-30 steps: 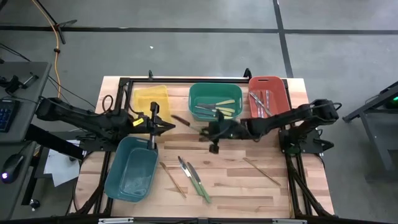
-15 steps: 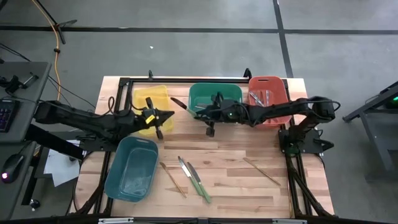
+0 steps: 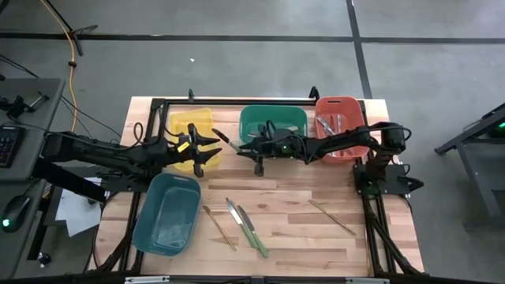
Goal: Sort silverware by color (type)
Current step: Put the green knife into the yellow bin
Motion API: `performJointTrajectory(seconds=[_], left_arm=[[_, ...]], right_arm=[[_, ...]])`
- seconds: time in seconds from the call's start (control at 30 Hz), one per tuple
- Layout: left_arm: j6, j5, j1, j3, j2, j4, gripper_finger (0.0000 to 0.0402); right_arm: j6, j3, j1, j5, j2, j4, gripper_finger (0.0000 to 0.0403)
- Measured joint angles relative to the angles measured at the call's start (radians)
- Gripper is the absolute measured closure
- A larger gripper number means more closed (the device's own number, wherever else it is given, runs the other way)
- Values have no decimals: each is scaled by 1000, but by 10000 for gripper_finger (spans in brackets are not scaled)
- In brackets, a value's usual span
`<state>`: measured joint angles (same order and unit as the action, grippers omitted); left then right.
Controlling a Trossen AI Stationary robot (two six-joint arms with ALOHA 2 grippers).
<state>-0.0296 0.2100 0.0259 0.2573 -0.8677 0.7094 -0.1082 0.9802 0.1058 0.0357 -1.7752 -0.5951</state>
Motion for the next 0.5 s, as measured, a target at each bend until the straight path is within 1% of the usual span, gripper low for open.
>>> performJointTrajectory(seconds=[0.1,0.23,0.37,0.5], left_arm=[[4,-1,-4,0,-2,13,229],[26,-50,-3,2,-29,58,198],[27,-52,-3,19,-89,56,183],[27,-41,-3,58,-155,60,181]], right_arm=[[2,0,-4,0,-15,-27,352],[2,0,-9,0,-28,-57,352],[-2,0,-11,0,-28,-60,352],[-3,0,-20,1,-28,-63,352]])
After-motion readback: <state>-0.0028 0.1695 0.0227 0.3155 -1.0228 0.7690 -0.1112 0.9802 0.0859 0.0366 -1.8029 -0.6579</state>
